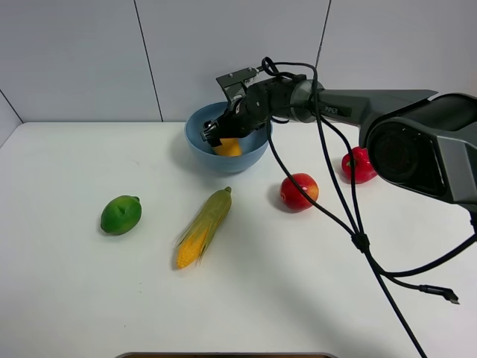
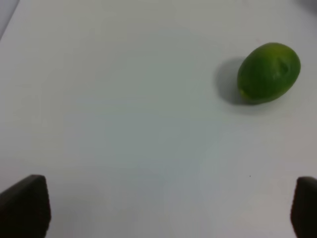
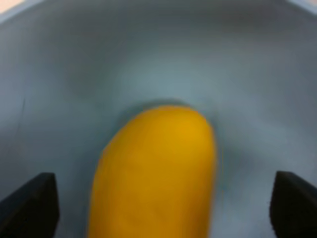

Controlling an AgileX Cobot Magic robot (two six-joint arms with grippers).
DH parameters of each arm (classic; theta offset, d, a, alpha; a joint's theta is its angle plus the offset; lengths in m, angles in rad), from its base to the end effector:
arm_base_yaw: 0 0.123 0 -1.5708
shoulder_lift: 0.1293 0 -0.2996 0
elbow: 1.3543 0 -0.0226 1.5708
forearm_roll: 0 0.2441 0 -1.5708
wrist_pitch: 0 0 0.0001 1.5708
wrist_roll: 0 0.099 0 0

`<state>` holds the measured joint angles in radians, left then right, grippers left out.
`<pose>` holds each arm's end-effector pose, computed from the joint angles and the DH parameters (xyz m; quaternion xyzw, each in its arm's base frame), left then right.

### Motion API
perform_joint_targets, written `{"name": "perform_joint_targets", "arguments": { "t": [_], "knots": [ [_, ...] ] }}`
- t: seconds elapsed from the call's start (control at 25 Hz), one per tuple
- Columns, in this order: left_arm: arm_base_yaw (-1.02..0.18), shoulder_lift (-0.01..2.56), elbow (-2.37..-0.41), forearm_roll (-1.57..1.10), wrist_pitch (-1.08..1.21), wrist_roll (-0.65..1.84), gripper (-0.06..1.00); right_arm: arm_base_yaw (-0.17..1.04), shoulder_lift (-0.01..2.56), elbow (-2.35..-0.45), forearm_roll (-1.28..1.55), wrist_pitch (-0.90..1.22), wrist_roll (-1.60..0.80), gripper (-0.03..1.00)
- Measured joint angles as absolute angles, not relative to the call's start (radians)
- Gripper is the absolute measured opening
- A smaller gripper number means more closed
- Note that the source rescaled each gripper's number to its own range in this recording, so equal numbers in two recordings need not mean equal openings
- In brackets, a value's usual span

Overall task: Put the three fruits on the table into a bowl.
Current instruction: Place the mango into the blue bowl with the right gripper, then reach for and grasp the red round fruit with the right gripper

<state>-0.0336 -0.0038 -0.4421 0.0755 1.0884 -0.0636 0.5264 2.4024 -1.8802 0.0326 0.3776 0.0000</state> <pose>-0.0143 0.0071 0.2520 -0.0141 0.8731 0.0141 0.4871 0.4702 0.2746 0.1403 -0.2302 0.9000 0.1071 0.3544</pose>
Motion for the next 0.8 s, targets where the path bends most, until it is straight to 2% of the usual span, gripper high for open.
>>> {"name": "perform_joint_targets", "arguments": {
  "t": [0.2, 0.44, 0.8],
  "knots": [
    [-0.034, -0.004, -0.442, 0.076, 1.088, -0.064, 1.00, 0.526, 2.402, -1.880, 0.033, 0.370, 0.000, 0.96],
    [-0.034, -0.004, -0.442, 0.076, 1.088, -0.064, 1.00, 0.526, 2.387, -1.880, 0.033, 0.371, 0.000, 0.97],
    [-0.034, -0.004, -0.442, 0.076, 1.088, -0.064, 1.00, 0.531, 2.252, -1.880, 0.033, 0.480, 0.014, 0.97]
  ]
}}
